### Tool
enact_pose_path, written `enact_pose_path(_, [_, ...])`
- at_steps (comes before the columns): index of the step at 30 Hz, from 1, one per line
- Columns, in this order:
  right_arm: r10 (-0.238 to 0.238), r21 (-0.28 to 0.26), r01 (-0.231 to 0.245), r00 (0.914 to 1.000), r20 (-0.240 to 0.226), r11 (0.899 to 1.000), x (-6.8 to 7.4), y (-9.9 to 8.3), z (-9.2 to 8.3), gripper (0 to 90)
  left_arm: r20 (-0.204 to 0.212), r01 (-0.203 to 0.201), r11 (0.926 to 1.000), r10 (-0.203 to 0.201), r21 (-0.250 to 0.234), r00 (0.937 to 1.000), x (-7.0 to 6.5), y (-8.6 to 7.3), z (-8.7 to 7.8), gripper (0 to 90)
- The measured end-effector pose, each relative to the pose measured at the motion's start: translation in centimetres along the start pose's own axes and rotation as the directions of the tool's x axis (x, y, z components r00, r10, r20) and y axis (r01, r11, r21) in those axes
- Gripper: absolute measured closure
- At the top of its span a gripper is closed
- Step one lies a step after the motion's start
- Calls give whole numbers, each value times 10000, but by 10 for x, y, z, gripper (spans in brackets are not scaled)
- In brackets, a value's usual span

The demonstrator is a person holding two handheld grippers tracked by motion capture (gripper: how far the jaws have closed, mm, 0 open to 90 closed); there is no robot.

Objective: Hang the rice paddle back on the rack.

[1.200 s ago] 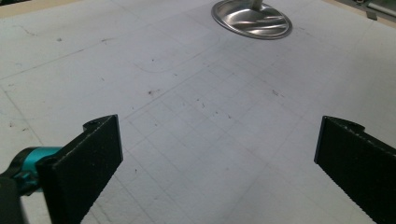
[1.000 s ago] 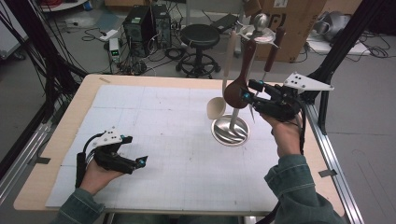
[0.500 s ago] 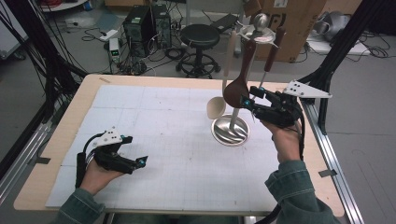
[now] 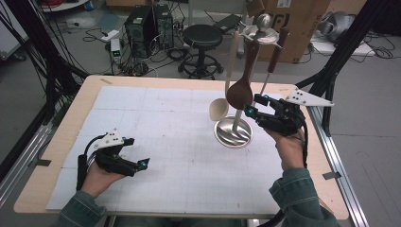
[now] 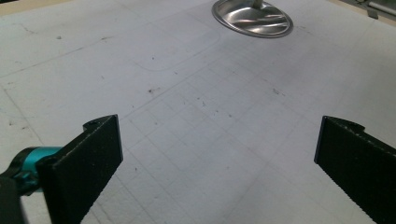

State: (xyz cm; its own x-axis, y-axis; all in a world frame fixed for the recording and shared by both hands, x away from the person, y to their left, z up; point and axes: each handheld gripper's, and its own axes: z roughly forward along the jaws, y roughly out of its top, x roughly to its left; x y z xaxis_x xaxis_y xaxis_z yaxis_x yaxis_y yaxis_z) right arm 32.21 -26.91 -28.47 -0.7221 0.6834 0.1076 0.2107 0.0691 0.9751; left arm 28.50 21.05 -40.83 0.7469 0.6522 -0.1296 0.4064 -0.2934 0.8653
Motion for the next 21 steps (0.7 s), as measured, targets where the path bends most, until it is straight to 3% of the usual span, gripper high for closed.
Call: enact_pose_path(21, [-135,668,139,9999,-65,9977,7,-34,4,339,46,-63,10000,63,49,10000,0,0,0,16])
